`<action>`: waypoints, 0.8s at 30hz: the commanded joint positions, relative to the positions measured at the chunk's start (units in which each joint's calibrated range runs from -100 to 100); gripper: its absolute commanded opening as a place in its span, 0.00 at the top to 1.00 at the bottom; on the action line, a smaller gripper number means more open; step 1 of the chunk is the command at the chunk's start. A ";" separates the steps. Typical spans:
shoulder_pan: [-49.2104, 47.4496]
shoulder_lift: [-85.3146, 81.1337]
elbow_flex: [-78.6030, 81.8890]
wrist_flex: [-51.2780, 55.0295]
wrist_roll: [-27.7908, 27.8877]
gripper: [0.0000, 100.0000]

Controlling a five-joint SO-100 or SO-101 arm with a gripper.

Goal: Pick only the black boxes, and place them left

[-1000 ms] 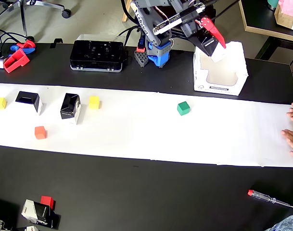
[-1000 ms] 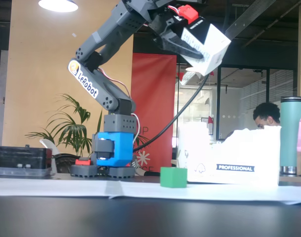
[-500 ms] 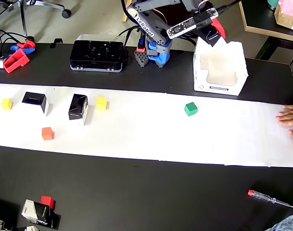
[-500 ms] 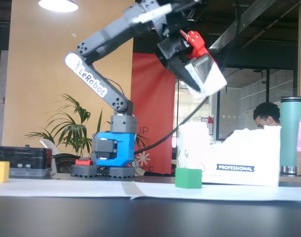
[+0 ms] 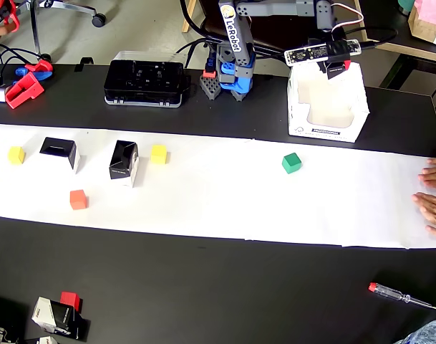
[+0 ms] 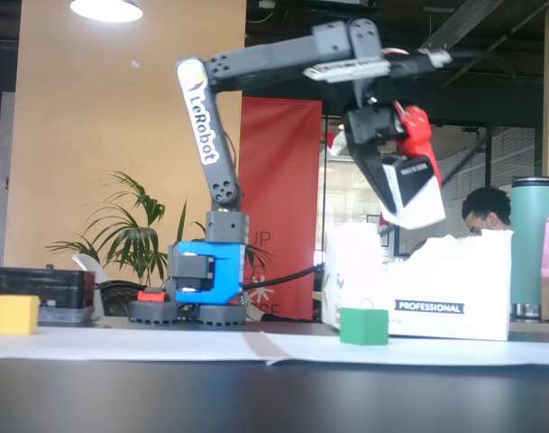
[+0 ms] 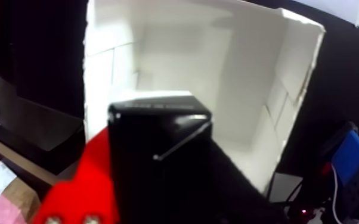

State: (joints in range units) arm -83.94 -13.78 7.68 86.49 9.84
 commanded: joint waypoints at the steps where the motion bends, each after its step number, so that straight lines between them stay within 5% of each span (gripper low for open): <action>1: -0.99 4.97 -9.36 1.03 -0.31 0.76; 8: -2.37 9.48 -14.24 3.26 0.11 0.56; 17: -0.81 -0.40 -13.35 6.52 4.79 0.55; 24: 14.08 -12.33 -8.48 11.45 12.47 0.55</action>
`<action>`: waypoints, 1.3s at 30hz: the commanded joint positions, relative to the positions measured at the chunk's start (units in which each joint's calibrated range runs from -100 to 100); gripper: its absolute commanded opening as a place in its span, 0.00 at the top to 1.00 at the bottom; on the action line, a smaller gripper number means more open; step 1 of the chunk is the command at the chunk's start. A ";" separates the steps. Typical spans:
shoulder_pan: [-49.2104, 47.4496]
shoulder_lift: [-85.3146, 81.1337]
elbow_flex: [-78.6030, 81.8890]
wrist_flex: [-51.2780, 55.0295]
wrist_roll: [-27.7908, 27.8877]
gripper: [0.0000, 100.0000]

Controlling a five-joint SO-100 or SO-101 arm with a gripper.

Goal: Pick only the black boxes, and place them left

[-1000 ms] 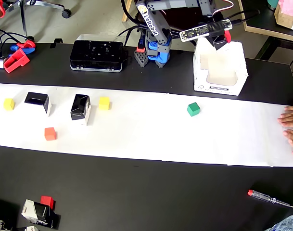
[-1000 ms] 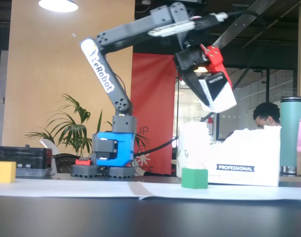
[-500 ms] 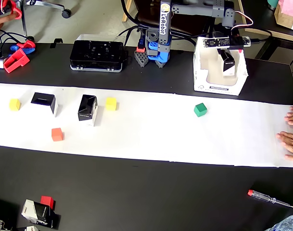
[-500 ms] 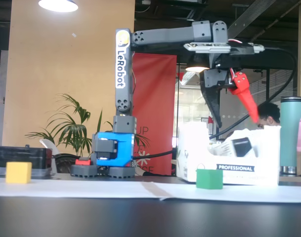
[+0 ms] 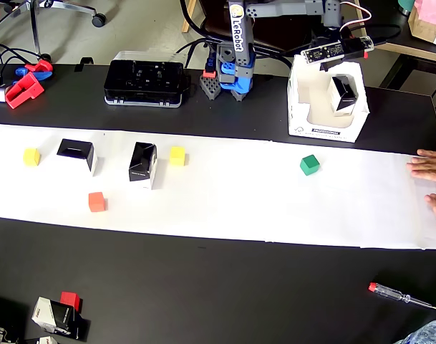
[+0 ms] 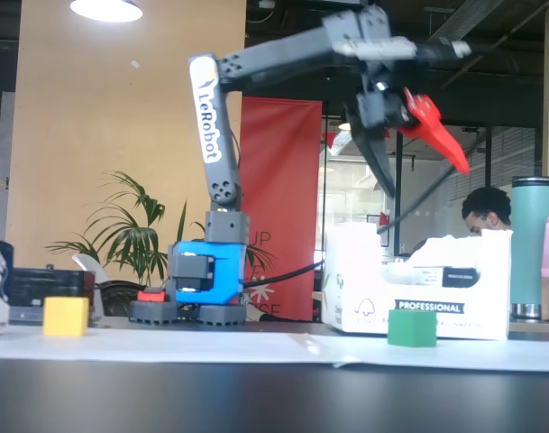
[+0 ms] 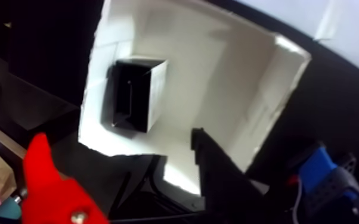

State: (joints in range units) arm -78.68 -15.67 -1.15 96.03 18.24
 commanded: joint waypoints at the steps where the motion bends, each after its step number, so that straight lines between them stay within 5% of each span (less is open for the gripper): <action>1: 12.20 -12.03 1.32 1.90 5.55 0.54; 7: 31.60 -19.14 5.67 1.82 14.02 0.46; 28: 86.87 -22.22 6.73 1.82 38.76 0.46; 39: 100.90 -14.48 5.85 -0.64 45.55 0.46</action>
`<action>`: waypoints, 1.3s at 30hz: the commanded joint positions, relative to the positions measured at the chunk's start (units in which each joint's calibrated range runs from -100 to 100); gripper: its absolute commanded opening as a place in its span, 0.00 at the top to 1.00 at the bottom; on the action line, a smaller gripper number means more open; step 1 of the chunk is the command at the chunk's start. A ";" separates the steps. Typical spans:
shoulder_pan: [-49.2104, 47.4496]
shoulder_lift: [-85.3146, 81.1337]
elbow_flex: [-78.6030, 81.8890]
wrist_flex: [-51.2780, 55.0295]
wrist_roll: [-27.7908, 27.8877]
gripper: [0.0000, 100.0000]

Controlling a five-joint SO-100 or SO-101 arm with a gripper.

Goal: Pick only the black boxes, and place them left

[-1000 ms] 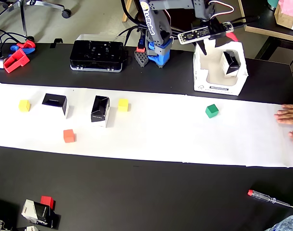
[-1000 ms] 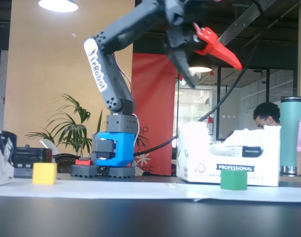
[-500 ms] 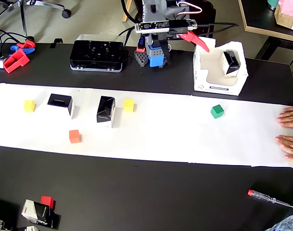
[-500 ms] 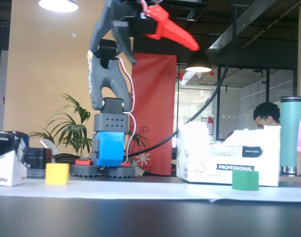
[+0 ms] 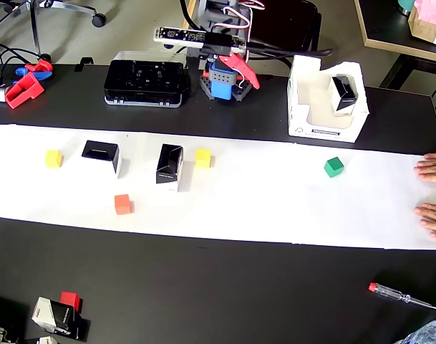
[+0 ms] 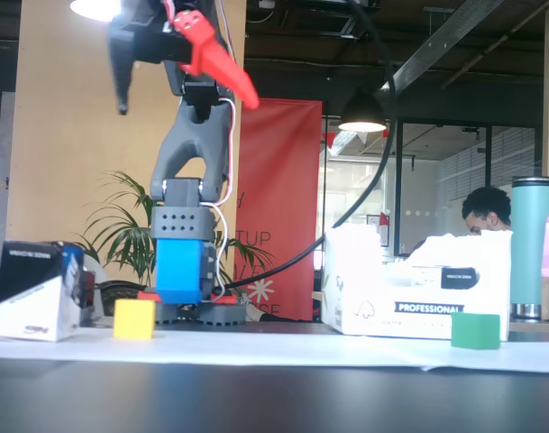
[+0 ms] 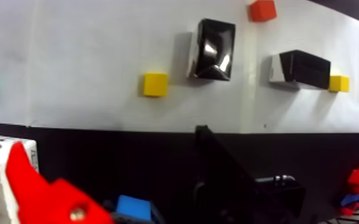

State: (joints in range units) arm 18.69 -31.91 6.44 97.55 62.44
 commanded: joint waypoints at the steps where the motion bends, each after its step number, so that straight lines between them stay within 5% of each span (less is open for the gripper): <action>1: 3.79 2.48 -1.74 -3.35 1.35 0.46; 39: 3.27 19.39 6.68 -30.54 1.40 0.46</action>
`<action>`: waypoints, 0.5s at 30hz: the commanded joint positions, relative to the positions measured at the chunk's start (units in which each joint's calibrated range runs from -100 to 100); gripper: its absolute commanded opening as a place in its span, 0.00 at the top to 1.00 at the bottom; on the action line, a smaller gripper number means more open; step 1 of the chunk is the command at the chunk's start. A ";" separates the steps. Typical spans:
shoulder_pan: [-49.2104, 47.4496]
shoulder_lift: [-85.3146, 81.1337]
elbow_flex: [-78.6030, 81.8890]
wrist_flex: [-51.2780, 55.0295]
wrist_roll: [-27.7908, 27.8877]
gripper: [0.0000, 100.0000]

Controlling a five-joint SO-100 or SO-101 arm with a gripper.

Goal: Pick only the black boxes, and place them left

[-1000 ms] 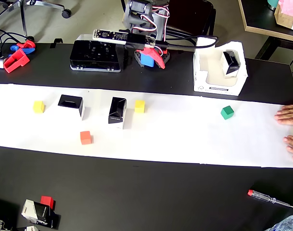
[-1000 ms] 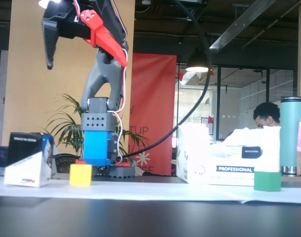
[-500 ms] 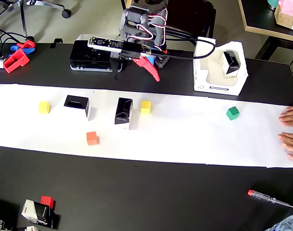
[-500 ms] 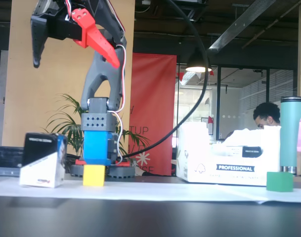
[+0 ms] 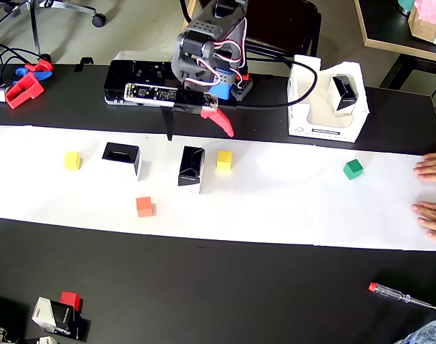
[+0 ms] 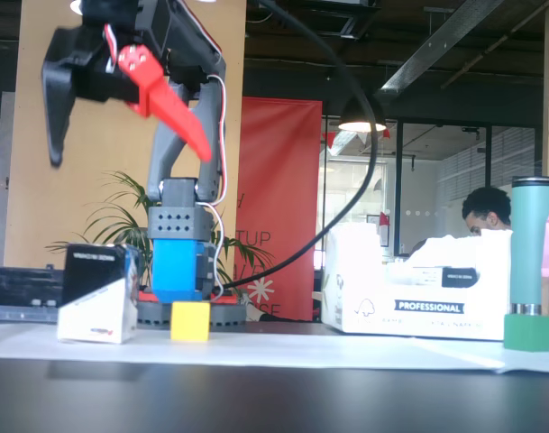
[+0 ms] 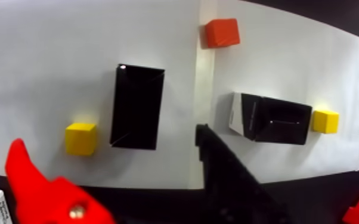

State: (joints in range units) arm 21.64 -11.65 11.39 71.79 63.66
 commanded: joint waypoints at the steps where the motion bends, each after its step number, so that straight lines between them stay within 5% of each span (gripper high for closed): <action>1: 0.23 -0.88 3.24 -5.89 0.18 0.46; 15: -4.54 1.89 10.16 -11.77 -0.35 0.47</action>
State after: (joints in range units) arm 18.41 -9.76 23.04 60.98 63.27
